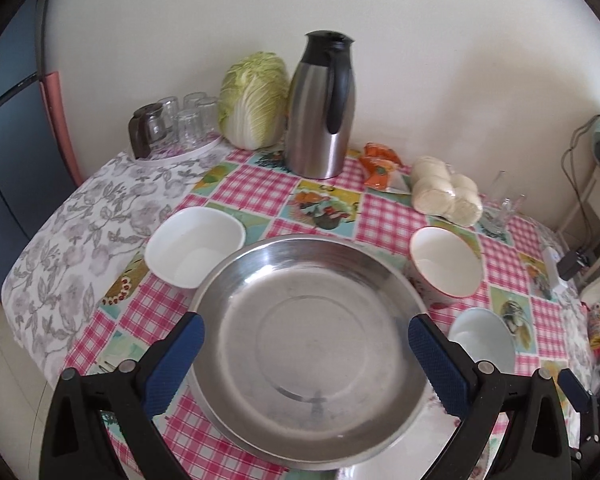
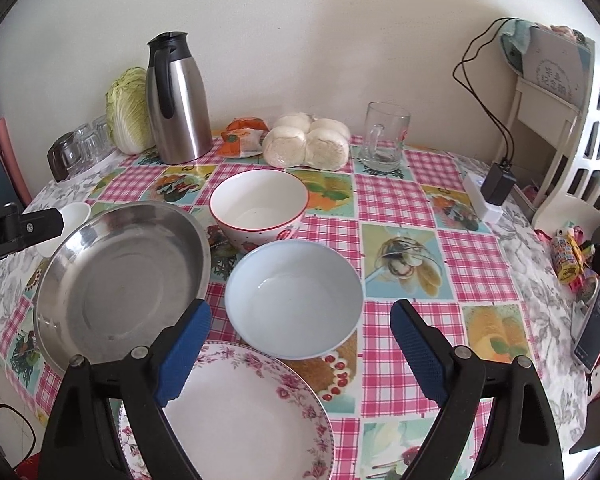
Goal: Organize plates and bowls
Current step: 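Move both grippers to the rim of the pink-floral round plate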
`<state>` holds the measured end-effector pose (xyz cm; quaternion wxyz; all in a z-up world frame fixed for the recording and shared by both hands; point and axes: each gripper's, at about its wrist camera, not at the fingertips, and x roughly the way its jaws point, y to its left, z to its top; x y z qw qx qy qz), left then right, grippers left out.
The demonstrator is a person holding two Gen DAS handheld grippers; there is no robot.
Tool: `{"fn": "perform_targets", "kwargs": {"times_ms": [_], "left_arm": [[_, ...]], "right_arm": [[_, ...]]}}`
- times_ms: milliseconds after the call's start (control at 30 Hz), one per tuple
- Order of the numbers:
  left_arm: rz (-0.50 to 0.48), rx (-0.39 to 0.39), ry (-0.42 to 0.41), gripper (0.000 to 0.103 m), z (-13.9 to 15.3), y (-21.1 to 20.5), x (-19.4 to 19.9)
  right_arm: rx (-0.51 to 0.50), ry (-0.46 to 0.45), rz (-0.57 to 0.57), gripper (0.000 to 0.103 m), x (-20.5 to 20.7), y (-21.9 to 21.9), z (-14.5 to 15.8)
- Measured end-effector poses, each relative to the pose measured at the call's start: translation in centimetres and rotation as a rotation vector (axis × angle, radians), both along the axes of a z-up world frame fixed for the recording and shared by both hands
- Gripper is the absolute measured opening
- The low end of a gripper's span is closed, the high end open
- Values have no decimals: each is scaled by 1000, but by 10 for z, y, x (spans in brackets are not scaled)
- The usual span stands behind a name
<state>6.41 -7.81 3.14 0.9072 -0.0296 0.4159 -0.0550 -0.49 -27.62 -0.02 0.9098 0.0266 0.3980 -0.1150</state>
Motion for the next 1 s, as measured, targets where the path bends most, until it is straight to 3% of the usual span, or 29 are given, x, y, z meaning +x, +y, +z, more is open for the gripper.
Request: {"fn": "perform_targets", "kwargs": {"times_ms": [133,433,633,1000], "left_arm": [[-60,8,-7,103,1,-17,-14],[-147,21,59,103,-14,-42,-38],[-175,-22,141,103,-28,-47,-49],[-209,-60,208,103,-41,-54,-64]], "right_arm": [[8,-1,-24,91,-9,-6,1],[56,18,-96,91,-29,-25,-2],[113,36,-146,91,-42,-40,-7],[202,141,-181,91,-45,-52,-32]]}}
